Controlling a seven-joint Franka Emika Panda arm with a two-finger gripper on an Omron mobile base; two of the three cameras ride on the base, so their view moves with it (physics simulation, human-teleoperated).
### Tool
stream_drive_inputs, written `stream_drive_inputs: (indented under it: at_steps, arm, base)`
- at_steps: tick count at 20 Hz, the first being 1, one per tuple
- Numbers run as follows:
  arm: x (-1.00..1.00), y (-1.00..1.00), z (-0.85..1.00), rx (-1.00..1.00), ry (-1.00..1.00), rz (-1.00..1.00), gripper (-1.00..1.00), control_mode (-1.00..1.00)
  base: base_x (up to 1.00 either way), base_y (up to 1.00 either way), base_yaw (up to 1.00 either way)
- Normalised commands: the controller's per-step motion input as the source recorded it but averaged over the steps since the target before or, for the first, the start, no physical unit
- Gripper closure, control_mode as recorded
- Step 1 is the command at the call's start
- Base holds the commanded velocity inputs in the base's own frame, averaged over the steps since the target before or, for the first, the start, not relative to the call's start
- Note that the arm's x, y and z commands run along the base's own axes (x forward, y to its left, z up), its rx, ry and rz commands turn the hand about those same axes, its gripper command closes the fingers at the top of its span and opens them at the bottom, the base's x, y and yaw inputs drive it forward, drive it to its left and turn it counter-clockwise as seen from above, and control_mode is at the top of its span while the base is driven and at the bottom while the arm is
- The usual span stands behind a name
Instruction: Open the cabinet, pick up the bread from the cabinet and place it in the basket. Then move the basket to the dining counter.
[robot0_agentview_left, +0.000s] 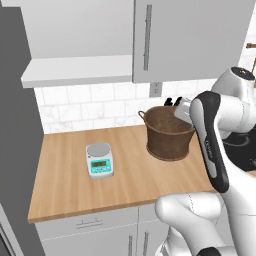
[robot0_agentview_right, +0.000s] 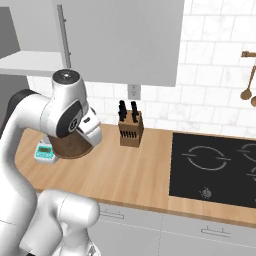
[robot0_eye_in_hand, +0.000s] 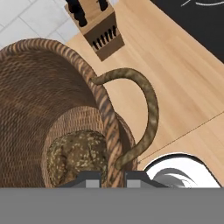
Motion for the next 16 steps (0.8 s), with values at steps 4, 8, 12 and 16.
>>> stream_drive_inputs:
  at_steps: [4,8,12,16]
  arm:
    - [0.00,0.00,0.02,0.00,0.00,0.00,1.00,-1.00]
    - [0.00,0.00,0.02,0.00,0.00,0.00,1.00,-1.00]
    - [-0.07,-0.01,0.00,0.00,0.00,0.00,1.00,-1.00]
    - [-0.33,-0.16,0.00,0.00,0.00,0.00,1.00,-1.00]
  base:
    - [0.00,0.00,0.00]
    - [0.00,0.00,0.00]
    - [0.00,0.00,0.00]
    - [0.00,0.00,0.00]
